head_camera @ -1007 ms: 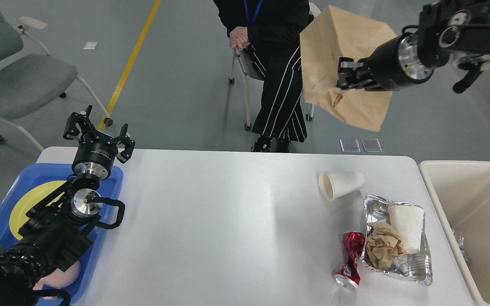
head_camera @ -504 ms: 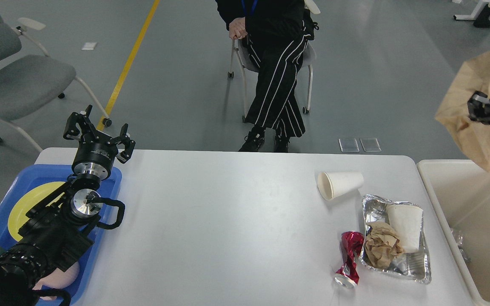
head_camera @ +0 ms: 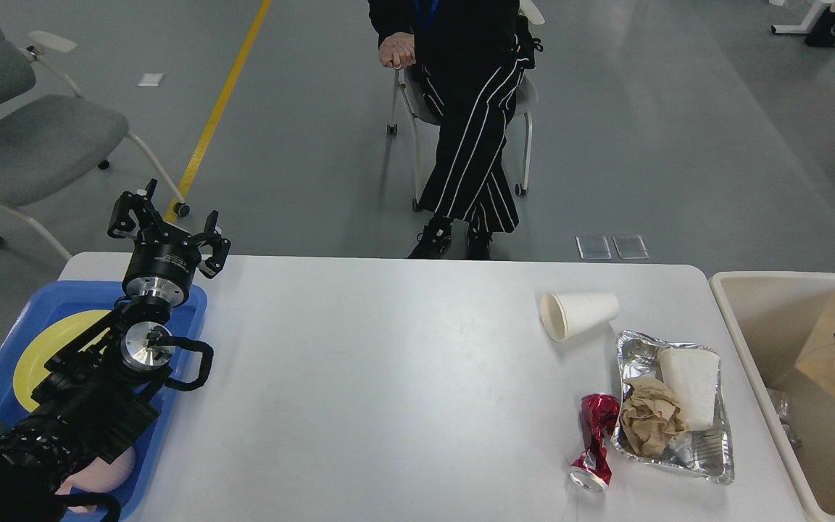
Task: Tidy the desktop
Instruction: 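Lift the paper bag and carry it into the white bin, then raise the right gripper and move it over the foil tray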
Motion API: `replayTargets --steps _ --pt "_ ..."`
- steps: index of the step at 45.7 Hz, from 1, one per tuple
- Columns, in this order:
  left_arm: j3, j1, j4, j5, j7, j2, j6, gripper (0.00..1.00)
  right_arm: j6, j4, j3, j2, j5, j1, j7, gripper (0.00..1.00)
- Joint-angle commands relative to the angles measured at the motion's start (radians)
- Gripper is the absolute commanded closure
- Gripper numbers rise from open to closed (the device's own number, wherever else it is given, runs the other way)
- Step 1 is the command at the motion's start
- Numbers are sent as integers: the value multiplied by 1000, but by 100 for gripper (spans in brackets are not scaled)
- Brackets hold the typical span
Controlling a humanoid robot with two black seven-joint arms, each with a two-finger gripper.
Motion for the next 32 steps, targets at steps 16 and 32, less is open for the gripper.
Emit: replayTargets --steps 16,32 --pt "0 0 0 0 0 0 0 4 -52 -69 2 101 1 -11 0 4" --pt "0 0 0 0 0 0 0 4 70 -34 -13 198 12 308 0 0"
